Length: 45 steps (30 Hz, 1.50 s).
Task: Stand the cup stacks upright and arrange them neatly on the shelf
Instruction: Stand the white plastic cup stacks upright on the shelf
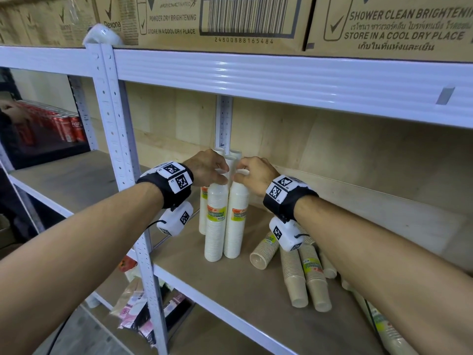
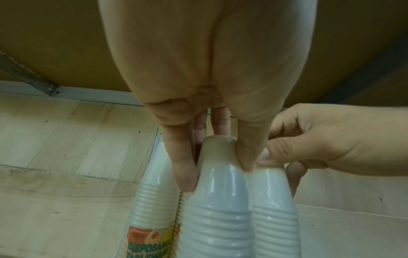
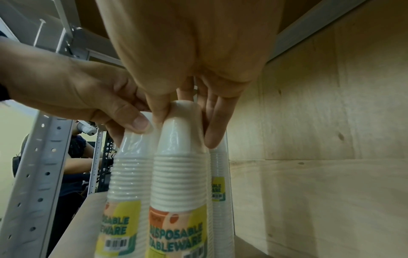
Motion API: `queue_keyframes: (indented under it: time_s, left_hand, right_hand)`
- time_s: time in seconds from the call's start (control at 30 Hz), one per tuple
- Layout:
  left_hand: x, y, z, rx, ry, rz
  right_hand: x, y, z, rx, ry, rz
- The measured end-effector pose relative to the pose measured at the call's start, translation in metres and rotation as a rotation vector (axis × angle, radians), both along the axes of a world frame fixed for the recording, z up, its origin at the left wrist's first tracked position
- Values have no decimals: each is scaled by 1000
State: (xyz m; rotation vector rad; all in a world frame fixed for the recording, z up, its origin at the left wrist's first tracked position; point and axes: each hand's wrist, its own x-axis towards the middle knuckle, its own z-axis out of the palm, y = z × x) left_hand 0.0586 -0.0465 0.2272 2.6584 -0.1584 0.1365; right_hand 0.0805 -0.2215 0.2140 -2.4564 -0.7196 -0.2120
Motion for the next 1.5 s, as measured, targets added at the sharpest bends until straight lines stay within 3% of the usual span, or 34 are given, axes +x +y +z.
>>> queue_keyframes:
  time_s: [0.47, 0.9, 1.5]
  left_hand:
    - [-2, 0, 2, -10, -2, -21]
    - [-1, 24, 40, -4, 56, -11]
    - [13, 44, 17, -2, 34, 18]
  right_hand:
    - [2, 1, 2, -20, 39, 1]
    - [7, 25, 22, 30, 17, 5]
    - [14, 44, 3, 52, 11, -19]
